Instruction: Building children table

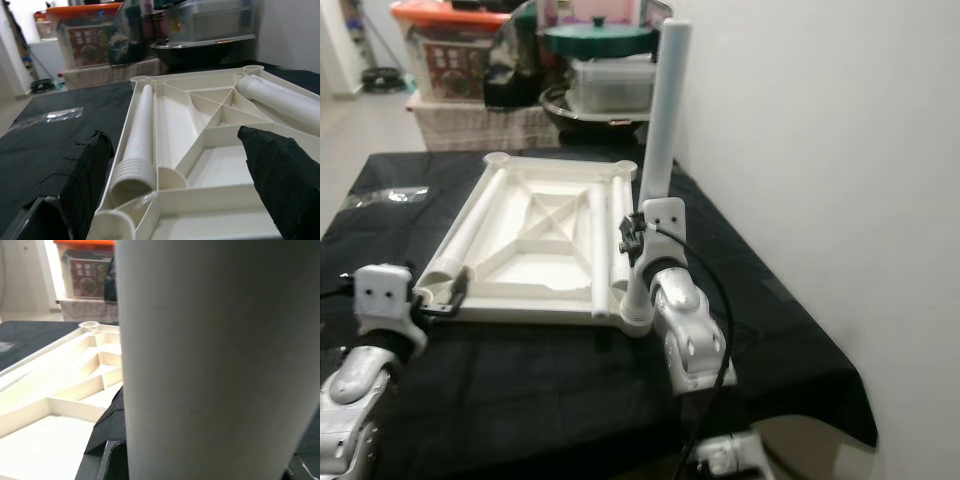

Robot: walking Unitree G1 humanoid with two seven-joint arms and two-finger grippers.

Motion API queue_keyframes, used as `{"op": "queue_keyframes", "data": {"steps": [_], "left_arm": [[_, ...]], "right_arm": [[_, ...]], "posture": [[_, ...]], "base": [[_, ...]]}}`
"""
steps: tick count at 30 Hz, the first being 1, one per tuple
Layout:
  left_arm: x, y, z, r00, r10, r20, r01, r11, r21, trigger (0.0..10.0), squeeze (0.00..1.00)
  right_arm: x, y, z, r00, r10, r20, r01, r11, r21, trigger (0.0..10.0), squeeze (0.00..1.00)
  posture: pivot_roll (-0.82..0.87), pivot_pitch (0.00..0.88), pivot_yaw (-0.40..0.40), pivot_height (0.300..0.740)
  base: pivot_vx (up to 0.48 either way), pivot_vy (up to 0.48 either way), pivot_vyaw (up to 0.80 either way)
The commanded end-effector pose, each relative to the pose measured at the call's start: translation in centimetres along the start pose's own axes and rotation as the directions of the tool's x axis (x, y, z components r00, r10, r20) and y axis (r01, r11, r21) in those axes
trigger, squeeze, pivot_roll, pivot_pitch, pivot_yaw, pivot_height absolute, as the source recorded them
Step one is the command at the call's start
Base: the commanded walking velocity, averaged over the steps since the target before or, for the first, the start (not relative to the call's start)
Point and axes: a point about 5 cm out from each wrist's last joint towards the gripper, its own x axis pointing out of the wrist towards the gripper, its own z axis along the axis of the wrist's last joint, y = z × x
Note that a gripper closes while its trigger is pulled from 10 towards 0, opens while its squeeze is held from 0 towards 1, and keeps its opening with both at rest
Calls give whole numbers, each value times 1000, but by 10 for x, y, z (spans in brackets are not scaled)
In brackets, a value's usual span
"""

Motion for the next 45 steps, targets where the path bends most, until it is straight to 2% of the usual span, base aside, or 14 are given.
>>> {"op": "queue_keyframes", "data": {"steps": [1, 2, 3, 8, 15, 21, 26, 32, 33, 36, 37, 40, 41, 45], "left_arm": [[3, -6, 0, 1000, -30, 3, 30, 1000, 4, 10000, 0], [4, -8, 0, 999, -35, 3, 35, 999, 2, 10000, 0], [6, -9, 0, 999, -39, 6, 39, 999, 1, 10000, 0], [8, -9, 2, 999, -37, 15, 37, 999, -1, 10000, 0], [6, -8, 1, 999, -29, 15, 29, 1000, -1, 10000, 0], [5, -7, 1, 1000, -19, 15, 19, 1000, -1, 10000, 0], [1, -6, 0, 1000, -18, 9, 18, 1000, 3, 10000, 0], [1, -6, -1, 1000, -16, 7, 16, 1000, 2, 10000, 0], [2, -6, -1, 1000, -16, 7, 16, 1000, 1, 10000, 0], [4, -9, -2, 999, -33, 5, 33, 999, -4, 10000, 0], [5, -10, -2, 999, -35, 6, 35, 999, -5, 10000, 0], [8, -10, -1, 999, -34, 10, 34, 999, -4, 10000, 0], [8, -9, 0, 999, -32, 13, 32, 999, -4, 10000, 0], [8, -8, 0, 999, -28, 16, 28, 1000, -3, 10000, 0]], "right_arm": [[-4, 13, -13, 991, 110, -71, -112, 993, -23, 10000, 0], [-5, 18, -5, 986, 166, -20, -166, 986, -11, 10000, 0], [-2, 17, 2, 976, 217, 26, -217, 976, -7, 10000, 1000], [17, 8, 20, 927, 371, 59, -370, 929, -31, 10000, 0], [3, 9, 29, 638, 766, 78, -759, 643, -101, 3922, 0], [9, 18, 11, 651, 759, -20, -758, 647, -84, 0, 0], [30, -16, -24, 986, 13, -169, -32, 993, -113, 0, 0], [3, -11, -11, 986, -150, -78, 143, 986, -91, 0, 0], [0, -5, -8, 992, -113, -63, 108, 991, -79, 10000, 0], [-2, 17, 8, 987, 159, 37, -159, 987, -27, 10000, 0], [0, 14, 12, 979, 195, 63, -194, 981, -21, 10000, 1000], [8, 4, 20, 967, 243, 81, -241, 970, -41, 10000, 1000], [12, 4, 27, 947, 312, 81, -309, 950, -44, 10000, 137], [16, -1, 44, 879, 463, 113, -459, 887, -60, 10000, 0]], "posture": [[65, 0, -79, 740], [64, 0, -79, 740], [69, 0, -84, 740], [76, 0, -92, 740], [99, 0, -113, 740], [103, 0, -116, 740], [100, 0, -111, 740], [96, 0, -108, 740], [86, 0, -99, 740], [71, 0, -90, 740], [70, 0, -91, 740], [75, 0, -97, 740], [78, 0, -101, 740], [79, 0, -101, 740]], "base": [[0, 0, 0], [0, 0, 0], [0, 0, 0], [0, 0, 0], [0, 0, 0], [0, 0, 0], [0, 0, 0], [0, 0, 0], [0, 0, 0], [0, 0, 0], [0, 0, 0], [0, 0, 0], [0, 0, 0], [0, 0, 0]]}}
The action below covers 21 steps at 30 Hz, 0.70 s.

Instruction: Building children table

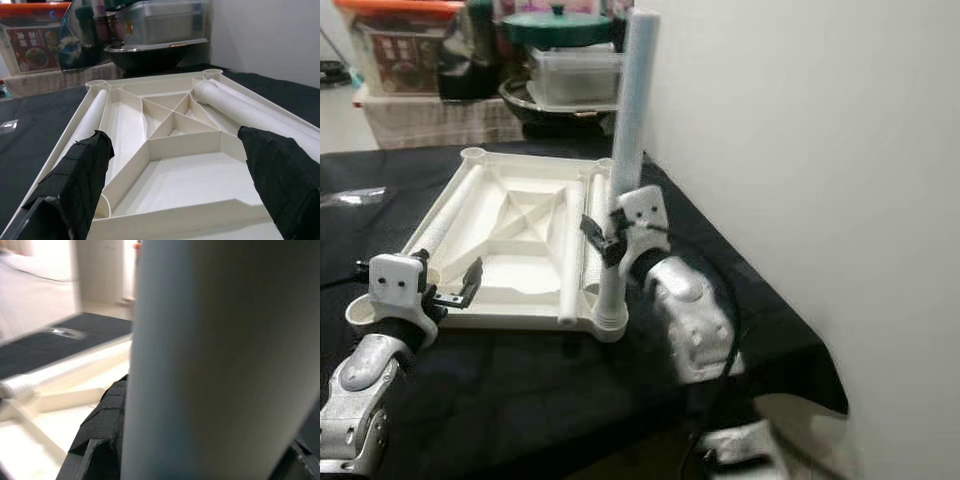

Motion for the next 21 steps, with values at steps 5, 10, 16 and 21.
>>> {"op": "queue_keyframes", "data": {"steps": [5, 10, 16, 21], "left_arm": [[-2, 0, -5, 1000, 1, -13, -1, 1000, 8, 10000, 0], [-3, 0, -5, 1000, 8, -10, -8, 1000, 7, 10000, 0], [-6, 1, -6, 1000, 10, -14, -10, 1000, 7, 10000, 0], [-8, 3, -6, 1000, 13, -16, -13, 1000, 9, 10000, 0]], "right_arm": [[-11, 0, -5, 916, 401, -12, -401, 915, -48, 10000, 0], [-3, 4, -27, 894, 437, -98, -435, 900, 44, 0, 0], [9, -27, -49, 951, -194, -242, 189, 981, -44, 0, 0], [-24, -34, -47, 766, -624, -158, 618, 781, -86, 0, 0]], "posture": [[85, 0, -109, 740], [98, 0, -124, 740], [95, 0, -119, 740], [94, 0, -115, 740]], "base": [[0, 0, 0], [0, 0, 0], [0, 0, 0], [0, 0, 0]]}}
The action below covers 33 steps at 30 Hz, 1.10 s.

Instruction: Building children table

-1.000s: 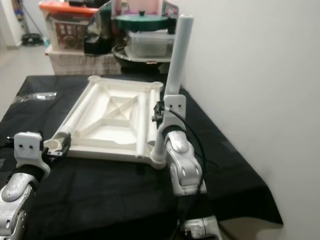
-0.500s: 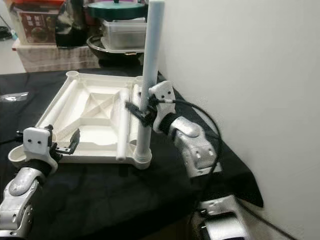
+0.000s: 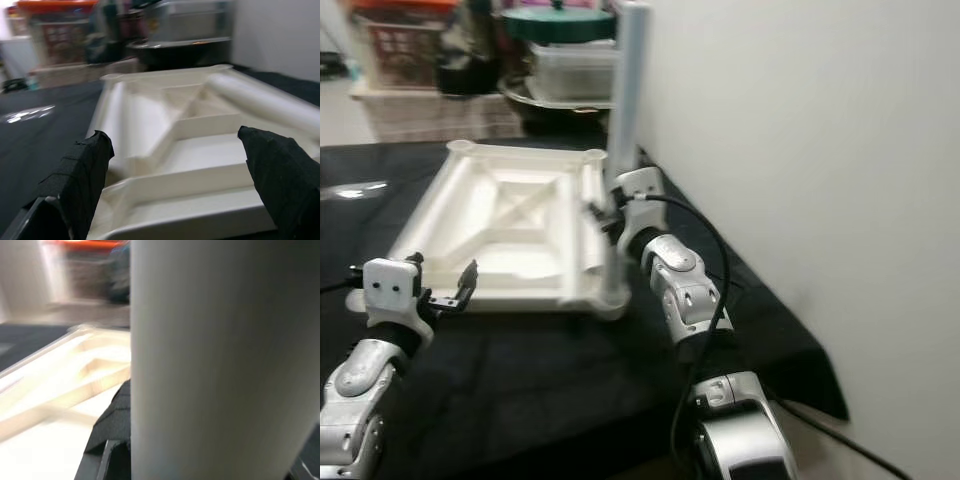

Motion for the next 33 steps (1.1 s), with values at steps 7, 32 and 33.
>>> {"op": "queue_keyframes", "data": {"steps": [7, 32, 33], "left_arm": [[2, -4, -2, 1000, -20, -6, 20, 1000, 3, 10000, 0], [2, -1, 1, 1000, -11, 5, 11, 1000, 10, 10000, 0], [1, -1, 0, 1000, -14, 2, 14, 1000, 12, 10000, 0]], "right_arm": [[-38, 42, -3, 948, 319, 13, -319, 946, 60, 10000, 0], [-37, 41, 1, 357, 934, -30, -934, 357, 8, 0, 0], [-25, 39, -7, 519, 852, -70, -853, 521, 15, 0, 0]], "posture": [[68, 0, -101, 740], [103, 0, -117, 740], [97, 0, -113, 740]], "base": [[0, 0, 0], [0, 0, 0], [0, 0, 0]]}}
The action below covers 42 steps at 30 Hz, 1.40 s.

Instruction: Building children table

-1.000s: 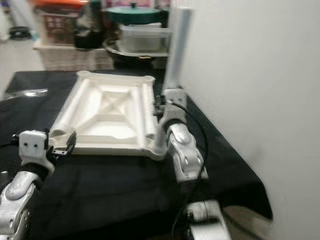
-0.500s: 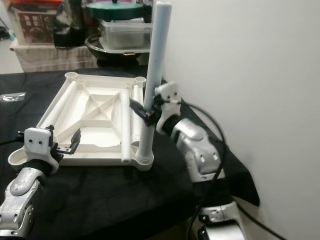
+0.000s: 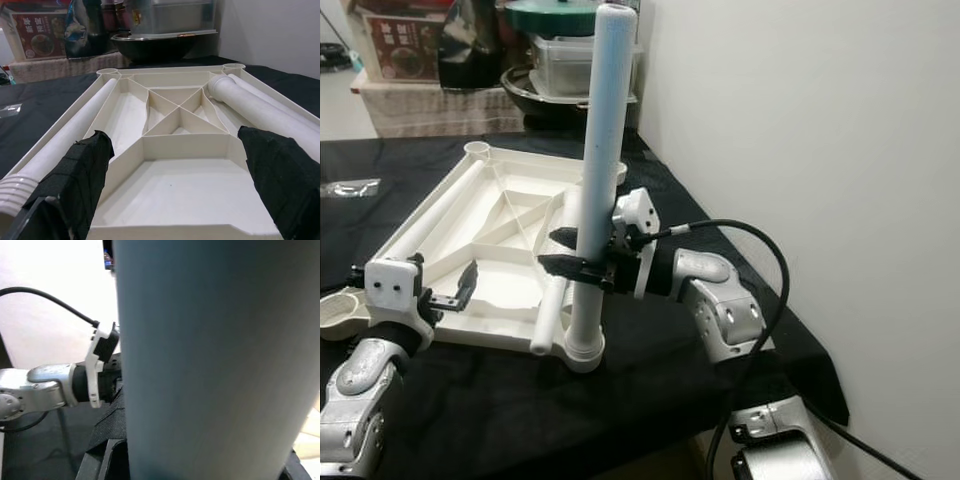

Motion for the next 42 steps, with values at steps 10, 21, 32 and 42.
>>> {"op": "queue_keyframes", "data": {"steps": [10, 21, 32, 42], "left_arm": [[-1, -1, 0, 1000, -13, 1, 13, 1000, 13, 10000, 0], [3, -7, 0, 999, -36, 2, 36, 999, 6, 10000, 0], [2, -6, 0, 999, -33, 3, 33, 999, 8, 10000, 0], [-4, -7, -3, 1000, -23, -2, 23, 1000, 3, 10000, 0]], "right_arm": [[-21, -44, -61, 657, -694, -293, 729, 685, 12, 0, 0], [-1, -1, -27, 896, -442, -33, 443, 892, 85, 10000, 1000], [-1, -5, -16, 999, 13, -40, -11, 998, 60, 4902, 0], [-23, -53, -55, 439, -855, -276, 868, 482, -115, 0, 0]], "posture": [[85, 0, -106, 740], [76, 0, -101, 740], [94, 0, -116, 740], [92, 0, -135, 740]], "base": [[0, 0, 0], [0, 0, 0], [0, 0, 0], [0, 0, 0]]}}
